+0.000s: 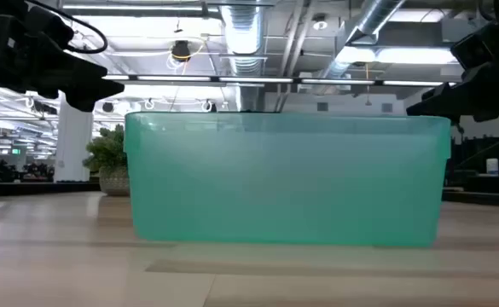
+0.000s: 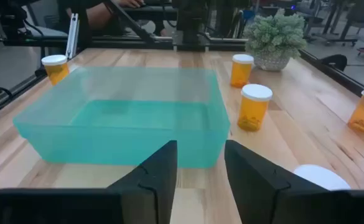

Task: Pick and place pill bottles into a basket

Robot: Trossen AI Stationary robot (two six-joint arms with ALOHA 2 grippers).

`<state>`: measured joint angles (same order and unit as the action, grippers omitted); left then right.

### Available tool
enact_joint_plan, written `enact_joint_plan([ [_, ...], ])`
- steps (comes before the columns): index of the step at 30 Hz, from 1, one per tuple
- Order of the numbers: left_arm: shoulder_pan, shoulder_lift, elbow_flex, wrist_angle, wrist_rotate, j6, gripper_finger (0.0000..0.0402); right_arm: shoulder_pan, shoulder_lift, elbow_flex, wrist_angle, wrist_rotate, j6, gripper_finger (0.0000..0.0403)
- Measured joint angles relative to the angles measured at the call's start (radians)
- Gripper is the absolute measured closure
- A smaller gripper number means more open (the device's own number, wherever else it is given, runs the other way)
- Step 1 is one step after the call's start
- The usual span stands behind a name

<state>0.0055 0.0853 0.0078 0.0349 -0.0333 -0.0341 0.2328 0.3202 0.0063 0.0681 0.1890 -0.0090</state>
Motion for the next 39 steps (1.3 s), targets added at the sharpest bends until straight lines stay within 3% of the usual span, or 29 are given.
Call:
enact_joint_plan([
  [39,0.0,0.0,0.0,0.0,0.0,0.0,0.0154,0.0,0.0,0.0,0.037,0.0,0.0,0.0276],
])
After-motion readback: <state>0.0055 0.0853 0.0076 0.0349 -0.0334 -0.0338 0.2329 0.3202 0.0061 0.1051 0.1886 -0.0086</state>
